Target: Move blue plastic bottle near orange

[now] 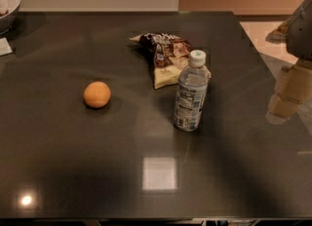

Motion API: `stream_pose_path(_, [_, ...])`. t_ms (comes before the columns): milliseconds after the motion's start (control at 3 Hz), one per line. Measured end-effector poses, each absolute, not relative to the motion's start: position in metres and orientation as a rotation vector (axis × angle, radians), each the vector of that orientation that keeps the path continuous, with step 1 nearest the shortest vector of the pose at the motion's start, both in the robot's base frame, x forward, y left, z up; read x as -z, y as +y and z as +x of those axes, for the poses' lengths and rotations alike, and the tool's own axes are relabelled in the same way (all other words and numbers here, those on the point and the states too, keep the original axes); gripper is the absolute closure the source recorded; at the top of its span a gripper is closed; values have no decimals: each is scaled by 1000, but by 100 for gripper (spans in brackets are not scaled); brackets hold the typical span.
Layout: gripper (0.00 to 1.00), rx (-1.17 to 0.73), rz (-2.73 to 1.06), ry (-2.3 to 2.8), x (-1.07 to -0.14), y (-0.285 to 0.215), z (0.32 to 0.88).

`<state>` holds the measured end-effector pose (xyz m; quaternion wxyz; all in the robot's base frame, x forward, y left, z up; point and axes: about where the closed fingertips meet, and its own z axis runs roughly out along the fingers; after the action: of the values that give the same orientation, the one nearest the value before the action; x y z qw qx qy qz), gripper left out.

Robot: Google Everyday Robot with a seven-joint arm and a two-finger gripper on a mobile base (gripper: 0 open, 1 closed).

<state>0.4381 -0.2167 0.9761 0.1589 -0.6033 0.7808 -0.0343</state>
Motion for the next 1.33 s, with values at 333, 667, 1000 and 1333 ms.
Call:
stream_pose_path(333, [0, 98, -1725, 2232, -976, -217, 438])
stream_pose_path(667, [0, 73, -1721, 2248, -972, -209, 449])
stream_pose_path(1000, [0, 3, -1719, 2249, -959, -192, 466])
stream_pose_path(1333, [0, -89, -1685, 2236, -943, -173, 473])
